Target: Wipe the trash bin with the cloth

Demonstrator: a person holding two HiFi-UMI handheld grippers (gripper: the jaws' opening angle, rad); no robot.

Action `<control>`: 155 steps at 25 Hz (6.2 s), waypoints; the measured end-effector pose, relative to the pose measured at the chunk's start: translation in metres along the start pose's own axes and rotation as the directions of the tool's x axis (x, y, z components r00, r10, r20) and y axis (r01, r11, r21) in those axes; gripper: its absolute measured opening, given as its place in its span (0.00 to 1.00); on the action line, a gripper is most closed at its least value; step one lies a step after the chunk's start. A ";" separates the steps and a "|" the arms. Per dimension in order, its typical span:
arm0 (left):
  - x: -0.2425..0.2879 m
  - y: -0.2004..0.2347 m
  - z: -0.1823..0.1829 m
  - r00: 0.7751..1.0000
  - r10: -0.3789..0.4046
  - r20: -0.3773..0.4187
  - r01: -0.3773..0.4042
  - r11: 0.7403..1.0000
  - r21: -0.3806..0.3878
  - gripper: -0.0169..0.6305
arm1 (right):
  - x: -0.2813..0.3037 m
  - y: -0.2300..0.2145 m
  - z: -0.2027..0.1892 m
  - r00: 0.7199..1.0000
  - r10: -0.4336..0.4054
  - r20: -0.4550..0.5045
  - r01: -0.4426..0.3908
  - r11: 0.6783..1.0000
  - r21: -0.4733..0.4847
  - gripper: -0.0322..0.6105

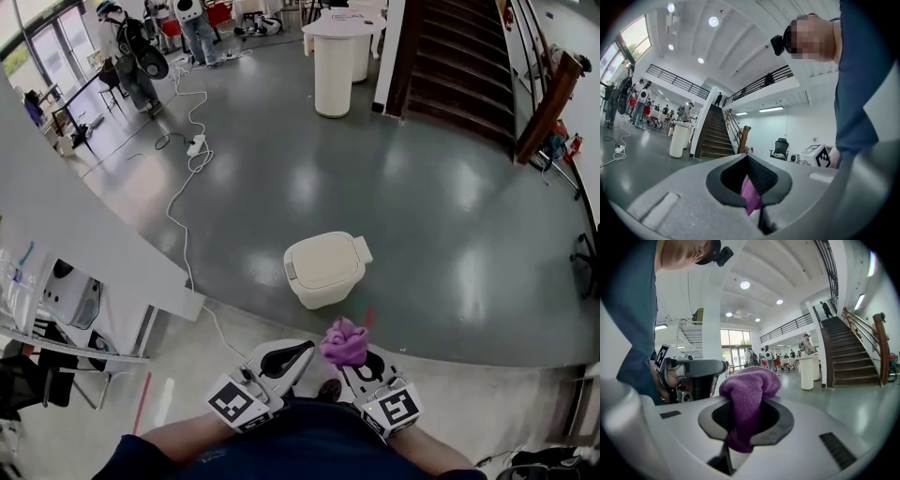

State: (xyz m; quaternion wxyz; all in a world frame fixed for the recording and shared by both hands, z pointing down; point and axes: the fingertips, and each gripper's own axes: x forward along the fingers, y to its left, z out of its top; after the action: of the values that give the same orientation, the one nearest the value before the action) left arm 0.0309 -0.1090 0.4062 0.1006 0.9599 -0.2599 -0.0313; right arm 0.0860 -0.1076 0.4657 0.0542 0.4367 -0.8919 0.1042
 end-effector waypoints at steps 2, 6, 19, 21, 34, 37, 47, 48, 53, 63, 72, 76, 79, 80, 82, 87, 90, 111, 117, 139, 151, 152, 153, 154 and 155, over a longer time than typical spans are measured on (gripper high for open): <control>0.004 0.011 0.003 1.000 -0.021 0.001 0.021 1.000 -0.005 0.01 | 0.012 -0.001 0.002 1.000 -0.013 -0.006 0.013 1.000 -0.002 0.17; -0.001 0.042 0.014 0.998 -0.061 0.021 0.061 0.998 -0.003 0.01 | 0.043 0.000 0.013 0.999 -0.050 -0.016 0.050 0.999 -0.010 0.17; -0.026 0.132 0.035 0.993 -0.110 0.042 0.112 0.993 -0.031 0.01 | 0.150 0.001 0.022 0.993 -0.113 -0.043 0.112 0.993 -0.033 0.17; -0.023 0.139 0.036 0.996 -0.087 0.028 0.088 0.996 -0.029 0.01 | 0.160 -0.005 0.021 0.995 -0.081 -0.053 0.079 0.996 -0.047 0.17; 0.014 0.160 0.015 0.997 0.079 -0.025 -0.081 0.995 -0.052 0.01 | 0.210 -0.090 -0.025 0.982 0.030 -0.185 -0.059 0.987 -0.151 0.17; 0.018 0.161 0.011 0.994 0.094 -0.049 -0.096 0.994 -0.048 0.01 | 0.227 -0.108 -0.044 0.974 0.031 -0.223 -0.072 0.981 -0.178 0.17; 0.028 0.186 -0.005 0.985 0.159 -0.067 -0.161 0.987 -0.021 0.01 | 0.298 -0.133 -0.119 0.922 0.047 -0.385 -0.188 0.922 -0.338 0.17; 0.030 0.189 -0.006 0.984 0.163 -0.069 -0.165 0.986 -0.018 0.01 | 0.306 -0.135 -0.128 0.914 0.048 -0.403 -0.203 0.914 -0.352 0.17; 0.046 0.205 -0.011 0.980 0.192 -0.059 -0.194 0.981 -0.015 0.01 | 0.341 -0.140 -0.170 0.869 0.041 -0.493 -0.283 0.859 -0.427 0.17; 0.067 0.220 -0.011 0.971 0.232 -0.054 -0.232 0.973 -0.001 0.01 | 0.399 -0.158 -0.243 0.757 -0.037 -0.652 -0.456 0.684 -0.569 0.17; 0.065 0.225 -0.026 0.956 0.277 -0.096 -0.278 0.961 0.003 0.01 | 0.429 -0.179 -0.262 0.714 -0.096 -0.694 -0.540 0.556 -0.632 0.17; 0.072 0.223 -0.030 0.958 0.267 -0.107 -0.269 0.963 -0.002 0.01 | 0.419 -0.218 -0.261 0.708 -0.153 -0.689 -0.501 0.579 -0.643 0.17; 0.082 0.219 -0.031 0.963 0.247 -0.105 -0.248 0.969 0.002 0.01 | 0.399 -0.272 -0.265 0.687 -0.223 -0.691 -0.439 0.630 -0.641 0.17; 0.086 0.217 -0.032 0.965 0.239 -0.107 -0.240 0.971 0.002 0.01 | 0.391 -0.289 -0.266 0.680 -0.243 -0.692 -0.419 0.646 -0.638 0.17; 0.092 0.214 -0.033 0.968 0.223 -0.113 -0.224 0.975 0.004 0.01 | 0.376 -0.319 -0.264 0.668 -0.278 -0.690 -0.376 0.674 -0.635 0.17; 0.107 0.204 -0.035 0.975 0.183 -0.130 -0.184 0.983 0.006 0.01 | 0.330 -0.382 -0.270 0.607 -0.366 -0.706 -0.274 0.737 -0.618 0.17; 0.114 0.198 -0.038 0.978 0.159 -0.135 -0.160 0.987 0.006 0.01 | 0.301 -0.403 -0.278 0.575 -0.390 -0.719 -0.221 0.772 -0.596 0.17; 0.061 0.184 -0.034 0.975 0.182 -0.130 -0.184 0.983 -0.004 0.01 | 0.351 -0.202 -0.278 0.700 -0.191 -0.688 -0.444 0.638 -0.629 0.17; 0.048 0.185 -0.032 0.974 0.194 -0.118 -0.195 0.981 0.002 0.01 | 0.346 -0.126 -0.293 0.707 -0.098 -0.701 -0.560 0.528 -0.638 0.17; 0.131 0.114 -0.032 0.989 0.061 -0.137 -0.058 0.998 0.026 0.01 | 0.200 -0.309 -0.310 0.600 -0.311 -0.737 -0.374 0.705 -0.602 0.17; 0.134 0.094 -0.016 0.991 0.080 -0.107 -0.072 0.995 0.070 0.01 | 0.198 -0.279 -0.274 0.689 -0.254 -0.679 -0.269 0.781 -0.564 0.17; 0.131 0.093 -0.014 0.993 0.071 -0.096 -0.064 0.995 0.076 0.01 | 0.196 -0.272 -0.269 0.699 -0.251 -0.670 -0.250 0.792 -0.557 0.17; 0.128 0.091 -0.012 0.995 0.061 -0.084 -0.054 0.995 0.084 0.01 | 0.194 -0.265 -0.264 0.709 -0.249 -0.660 -0.231 0.803 -0.550 0.17; 0.123 0.090 -0.012 0.996 0.051 -0.075 -0.044 0.995 0.090 0.01 | 0.191 -0.256 -0.258 0.719 -0.246 -0.650 -0.209 0.816 -0.540 0.17; 0.117 0.089 -0.013 0.997 0.043 -0.071 -0.036 0.995 0.092 0.01 | 0.187 -0.247 -0.250 0.729 -0.243 -0.640 -0.185 0.830 -0.526 0.17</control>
State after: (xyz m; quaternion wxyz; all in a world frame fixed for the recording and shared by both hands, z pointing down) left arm 0.0893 -0.2413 0.4362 0.0671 0.9586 -0.2762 0.0175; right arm 0.1678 -0.3403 0.7786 0.5046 0.3460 -0.7910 -0.0081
